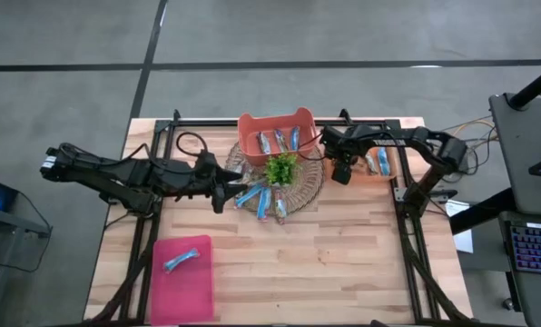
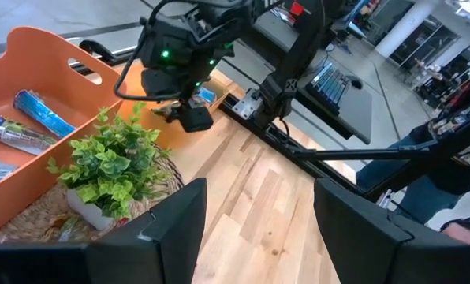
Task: Pick and place Granola Bars by type
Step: Put the orange granola bar into the orange bin
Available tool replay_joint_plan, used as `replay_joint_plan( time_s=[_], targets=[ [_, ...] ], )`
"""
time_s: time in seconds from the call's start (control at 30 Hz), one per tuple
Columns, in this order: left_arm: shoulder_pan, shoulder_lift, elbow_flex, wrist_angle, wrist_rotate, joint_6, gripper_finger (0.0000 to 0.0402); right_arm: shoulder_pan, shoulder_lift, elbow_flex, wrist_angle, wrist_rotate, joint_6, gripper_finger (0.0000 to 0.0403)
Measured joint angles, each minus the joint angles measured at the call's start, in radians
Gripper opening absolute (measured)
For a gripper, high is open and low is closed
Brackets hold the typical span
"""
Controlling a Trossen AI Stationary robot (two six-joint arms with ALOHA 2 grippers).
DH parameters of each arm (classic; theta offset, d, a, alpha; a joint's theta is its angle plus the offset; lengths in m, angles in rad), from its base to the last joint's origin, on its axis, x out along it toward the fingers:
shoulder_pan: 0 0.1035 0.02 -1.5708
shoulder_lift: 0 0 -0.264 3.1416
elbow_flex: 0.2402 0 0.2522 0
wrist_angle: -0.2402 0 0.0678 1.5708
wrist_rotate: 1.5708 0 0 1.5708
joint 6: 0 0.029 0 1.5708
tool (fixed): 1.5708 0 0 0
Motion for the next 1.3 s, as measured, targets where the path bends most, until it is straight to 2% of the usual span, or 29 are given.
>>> replay_joint_plan(
  time_s=[0.17, 0.27, 0.63, 0.77, 1.0, 1.3],
  targets=[
    [0.000, -0.001, 0.000, 0.028, 0.000, 0.000, 0.0216, 0.000, 0.020, 0.003, 0.008, -0.028, 0.007, 0.0218],
    [0.000, -0.002, 0.000, 0.029, 0.000, 0.000, 0.0216, 0.000, 0.019, 0.003, 0.008, -0.038, 0.018, 0.0198],
    [0.000, -0.001, 0.000, 0.030, 0.000, 0.000, 0.0216, 0.001, 0.008, 0.000, 0.003, -0.033, 0.079, 0.0023],
    [0.000, -0.001, 0.000, 0.030, 0.000, 0.001, 0.0216, 0.001, -0.015, 0.002, 0.002, -0.006, 0.152, 0.0017],
    [0.000, -0.001, 0.000, 0.030, 0.000, 0.015, 0.0216, 0.001, -0.039, 0.084, -0.045, 0.050, 0.314, 0.0013],
    [0.000, -0.002, 0.000, 0.030, 0.000, 0.016, 0.0216, -0.034, -0.037, 0.164, -0.166, 0.082, 0.734, 0.0012]
  ],
)
